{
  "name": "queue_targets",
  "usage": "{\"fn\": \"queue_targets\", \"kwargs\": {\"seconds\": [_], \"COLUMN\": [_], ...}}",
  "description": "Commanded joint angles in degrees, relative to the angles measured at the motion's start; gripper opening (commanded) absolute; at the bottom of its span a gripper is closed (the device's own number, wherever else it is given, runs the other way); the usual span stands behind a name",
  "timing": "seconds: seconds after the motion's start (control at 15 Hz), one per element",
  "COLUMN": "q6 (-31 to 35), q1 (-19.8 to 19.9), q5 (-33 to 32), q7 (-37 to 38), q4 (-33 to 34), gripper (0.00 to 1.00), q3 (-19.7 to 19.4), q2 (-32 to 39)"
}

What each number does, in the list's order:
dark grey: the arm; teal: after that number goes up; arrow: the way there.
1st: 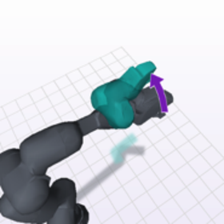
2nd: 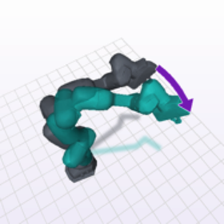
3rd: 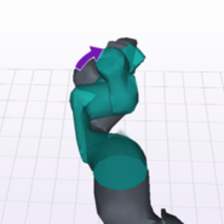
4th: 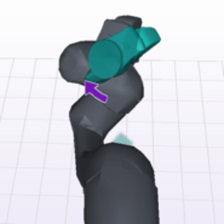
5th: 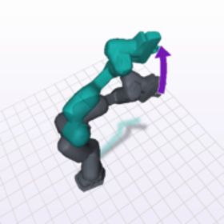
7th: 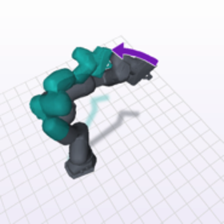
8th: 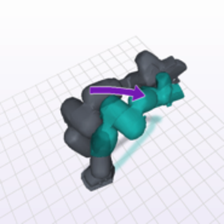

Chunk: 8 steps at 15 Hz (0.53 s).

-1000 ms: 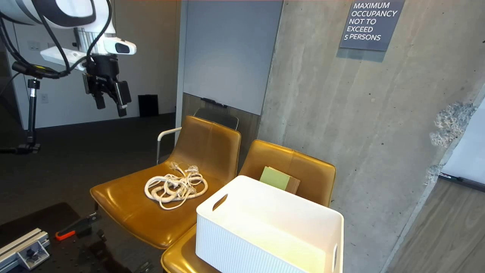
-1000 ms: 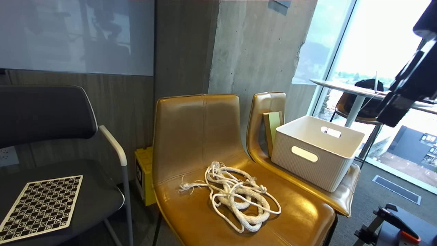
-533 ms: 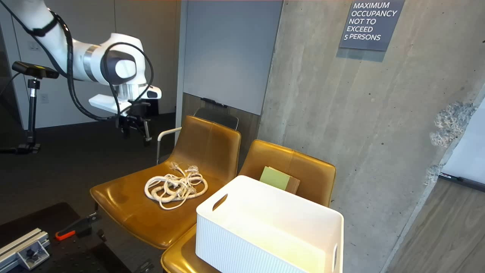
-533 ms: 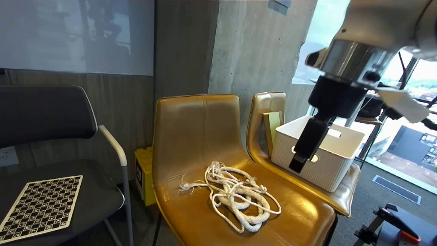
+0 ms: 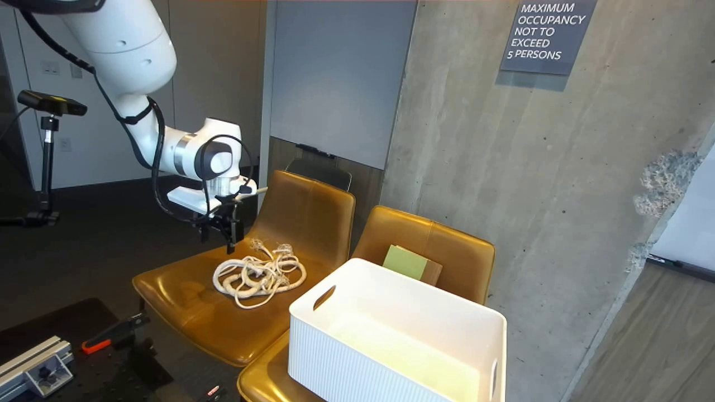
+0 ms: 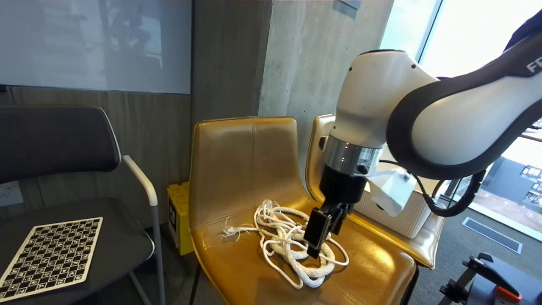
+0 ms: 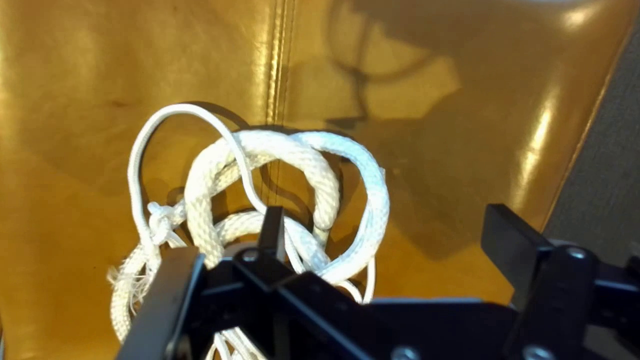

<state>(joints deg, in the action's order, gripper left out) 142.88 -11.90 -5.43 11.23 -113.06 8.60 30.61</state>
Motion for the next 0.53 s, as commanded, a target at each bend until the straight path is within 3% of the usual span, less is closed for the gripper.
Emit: {"fn": "queue_targets", "kwargs": {"seconds": [0.0,0.47], "q6": [-0.4,-1.1], "q1": [-3.1,-5.7], "q5": [0.4,-0.3], "q7": [1.6,3.3], "q4": [8.0,19.2], "gripper": [1.00,1.00], "q3": [-1.9,-5.8], "q2": [6.4,16.9]}}
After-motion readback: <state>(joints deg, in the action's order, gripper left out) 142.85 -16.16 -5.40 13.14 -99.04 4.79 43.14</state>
